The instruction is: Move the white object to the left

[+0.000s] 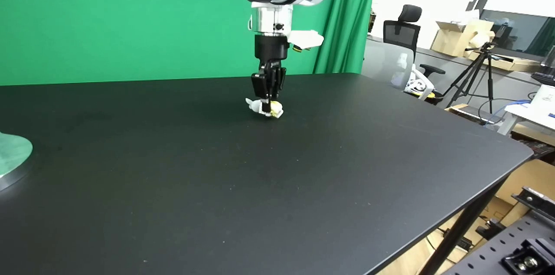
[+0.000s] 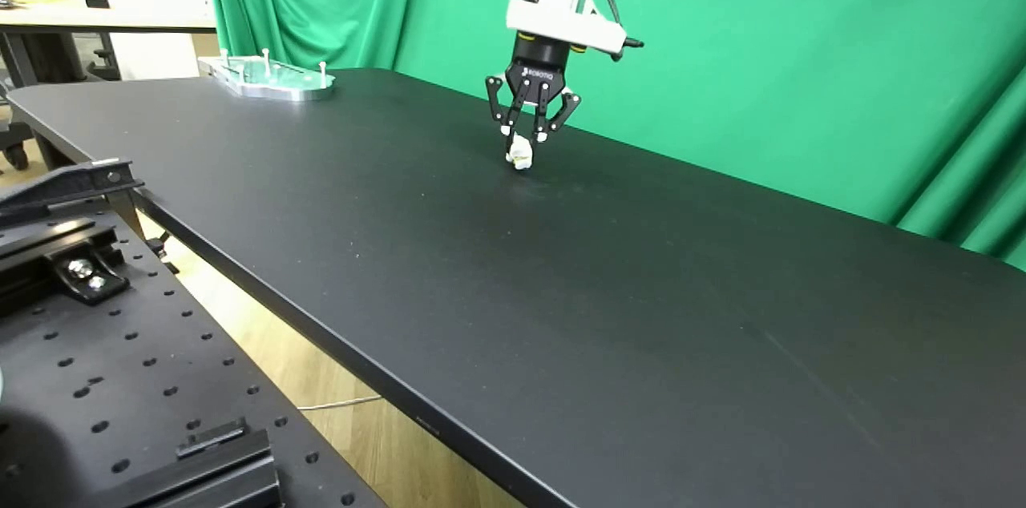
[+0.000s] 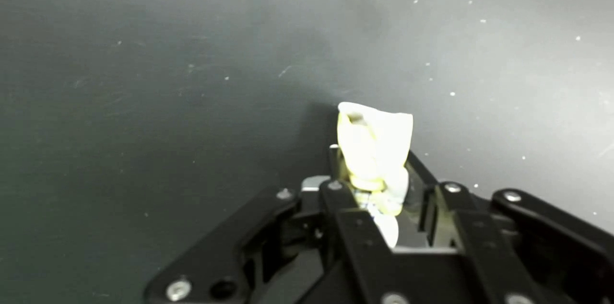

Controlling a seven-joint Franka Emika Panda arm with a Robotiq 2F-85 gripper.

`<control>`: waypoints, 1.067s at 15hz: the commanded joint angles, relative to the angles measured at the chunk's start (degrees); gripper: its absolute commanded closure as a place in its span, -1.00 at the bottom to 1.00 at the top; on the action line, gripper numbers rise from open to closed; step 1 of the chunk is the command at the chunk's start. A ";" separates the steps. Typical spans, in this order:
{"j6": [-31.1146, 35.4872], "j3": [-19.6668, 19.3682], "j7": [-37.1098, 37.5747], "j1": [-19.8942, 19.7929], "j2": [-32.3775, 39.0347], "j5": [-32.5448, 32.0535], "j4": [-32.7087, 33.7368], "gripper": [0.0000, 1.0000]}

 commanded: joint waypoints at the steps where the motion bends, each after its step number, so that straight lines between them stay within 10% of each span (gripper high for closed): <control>1: -1.48 -1.19 14.39 4.35 -4.92 -0.08 -5.46 0.85; 14: 5.93 -7.03 44.35 7.50 -19.58 0.66 -28.15 0.85; 15: 9.40 -8.58 44.80 6.96 -19.69 -0.62 -29.57 -0.12; 16: 12.37 -10.29 45.69 6.77 -19.49 -2.49 -30.59 -0.13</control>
